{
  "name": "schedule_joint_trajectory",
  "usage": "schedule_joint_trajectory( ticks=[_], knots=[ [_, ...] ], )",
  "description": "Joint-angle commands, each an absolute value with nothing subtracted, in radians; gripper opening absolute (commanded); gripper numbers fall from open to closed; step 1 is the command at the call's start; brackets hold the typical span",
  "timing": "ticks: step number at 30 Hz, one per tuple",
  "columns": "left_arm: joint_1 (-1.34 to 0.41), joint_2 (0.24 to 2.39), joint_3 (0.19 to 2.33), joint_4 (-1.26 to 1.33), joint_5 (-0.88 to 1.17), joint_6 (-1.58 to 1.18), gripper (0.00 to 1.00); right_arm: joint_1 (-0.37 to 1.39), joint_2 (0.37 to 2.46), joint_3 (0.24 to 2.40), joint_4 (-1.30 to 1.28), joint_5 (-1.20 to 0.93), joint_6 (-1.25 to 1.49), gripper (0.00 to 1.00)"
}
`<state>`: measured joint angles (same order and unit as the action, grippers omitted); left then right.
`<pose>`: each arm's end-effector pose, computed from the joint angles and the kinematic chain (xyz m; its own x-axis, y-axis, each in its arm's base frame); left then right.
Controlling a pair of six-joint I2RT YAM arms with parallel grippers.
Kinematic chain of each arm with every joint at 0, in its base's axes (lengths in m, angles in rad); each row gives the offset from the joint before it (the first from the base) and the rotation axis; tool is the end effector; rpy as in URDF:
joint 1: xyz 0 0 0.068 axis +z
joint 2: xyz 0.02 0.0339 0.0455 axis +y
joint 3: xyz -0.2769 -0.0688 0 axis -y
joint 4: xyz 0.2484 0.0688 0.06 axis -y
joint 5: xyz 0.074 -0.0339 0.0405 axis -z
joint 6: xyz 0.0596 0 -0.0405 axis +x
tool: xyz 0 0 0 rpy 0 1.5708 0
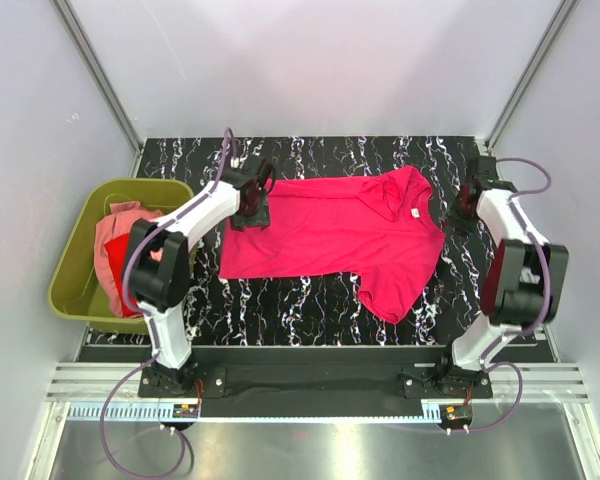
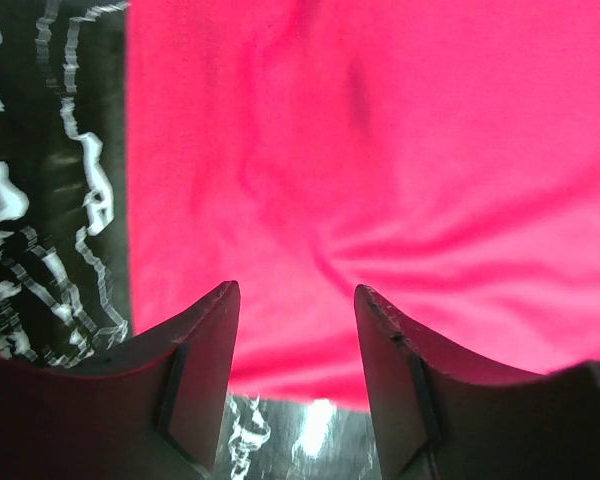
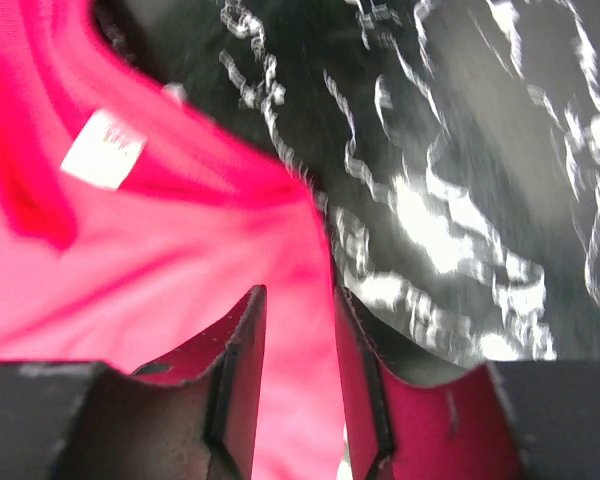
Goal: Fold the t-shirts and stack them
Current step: Fold the tshirt
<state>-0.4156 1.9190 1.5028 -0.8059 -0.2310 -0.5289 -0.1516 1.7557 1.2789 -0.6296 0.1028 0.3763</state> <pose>0.3816 -0.1535 0.2042 -0.9045 -0.1377 -0.4036 -0.1563 0.9876 0.0134 0.3736 -0.0633 0.2058 -0.7501 0.4844 -0.4503 0.5068 0.8584 0.0793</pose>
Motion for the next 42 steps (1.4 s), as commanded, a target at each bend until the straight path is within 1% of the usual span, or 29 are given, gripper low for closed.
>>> schedule_joint_trajectory(
  ticks=[1, 3, 8, 9, 12, 14, 16, 22, 23, 24, 25, 26, 29, 34, 36, 37, 38, 40, 42],
  knots=[
    [-0.431, 1.786, 1.484, -0.816, -0.264, -0.505, 0.55, -0.149, 1.562, 1.28, -0.793, 0.062, 0.532, 0.41],
    [-0.443, 1.76, 1.415, -0.786, -0.204, -0.503, 0.55, -0.121, 1.477, 1.188, -0.778, -0.029, 0.586, 0.42],
    [-0.469, 1.732, 1.243, -0.707, -0.121, -0.523, 0.54, 0.024, 1.344, 0.982, -0.805, -0.032, 0.737, 0.36],
    [-0.471, 1.732, 1.226, -0.7, -0.117, -0.531, 0.54, 0.085, 1.327, 0.953, -0.799, -0.032, 0.759, 0.35],
    [-0.471, 1.738, 1.18, -0.678, -0.101, -0.543, 0.53, 0.167, 1.281, 0.847, -0.775, -0.06, 0.828, 0.32],
    [-0.472, 1.74, 1.163, -0.676, -0.119, -0.543, 0.53, 0.175, 1.252, 0.783, -0.796, -0.045, 0.869, 0.29],
    [-0.474, 1.738, 1.152, -0.681, -0.15, -0.543, 0.53, 0.179, 1.227, 0.729, -0.819, -0.031, 0.897, 0.22],
    [-0.492, 1.758, 1.126, -0.701, -0.228, -0.56, 0.52, 0.187, 1.206, 0.651, -0.844, -0.012, 1.0, 0.13],
    [-0.503, 1.762, 1.126, -0.701, -0.238, -0.561, 0.52, 0.189, 1.201, 0.631, -0.829, -0.017, 1.017, 0.09],
    [-0.508, 1.764, 1.129, -0.71, -0.27, -0.561, 0.52, 0.189, 1.204, 0.627, -0.828, -0.006, 1.025, 0.07],
    [-0.515, 1.772, 1.138, -0.716, -0.287, -0.558, 0.52, 0.189, 1.21, 0.626, -0.844, -0.005, 1.032, 0.03],
    [-0.52, 1.776, 1.144, -0.739, -0.332, -0.554, 0.52, 0.189, 1.215, 0.627, -0.859, 0.05, 1.049, 0.0],
    [-0.529, 1.776, 1.164, -0.767, -0.374, -0.555, 0.52, 0.189, 1.242, 0.666, -0.974, 0.15, 1.078, 0.0],
    [-0.534, 1.724, 1.193, -0.793, -0.371, -0.548, 0.52, 0.19, 1.203, 0.774, -1.068, 0.181, 1.094, 0.0],
    [-0.532, 1.689, 1.21, -0.782, -0.336, -0.535, 0.53, 0.19, 1.187, 0.811, -1.045, 0.149, 1.039, 0.0],
    [-0.532, 1.678, 1.215, -0.769, -0.307, -0.529, 0.53, 0.19, 1.184, 0.834, -0.985, 0.121, 1.016, 0.0],
    [-0.531, 1.669, 1.215, -0.738, -0.24, -0.523, 0.53, 0.193, 1.186, 0.841, -0.947, 0.051, 0.982, 0.0],
    [-0.531, 1.678, 1.224, -0.729, -0.192, -0.526, 0.52, 0.224, 1.23, 0.848, -0.864, 0.005, 0.971, 0.0],
    [-0.529, 1.716, 1.249, -0.724, -0.129, -0.526, 0.52, 0.264, 1.287, 0.861, -0.839, -0.02, 0.973, 0.0]
  ],
)
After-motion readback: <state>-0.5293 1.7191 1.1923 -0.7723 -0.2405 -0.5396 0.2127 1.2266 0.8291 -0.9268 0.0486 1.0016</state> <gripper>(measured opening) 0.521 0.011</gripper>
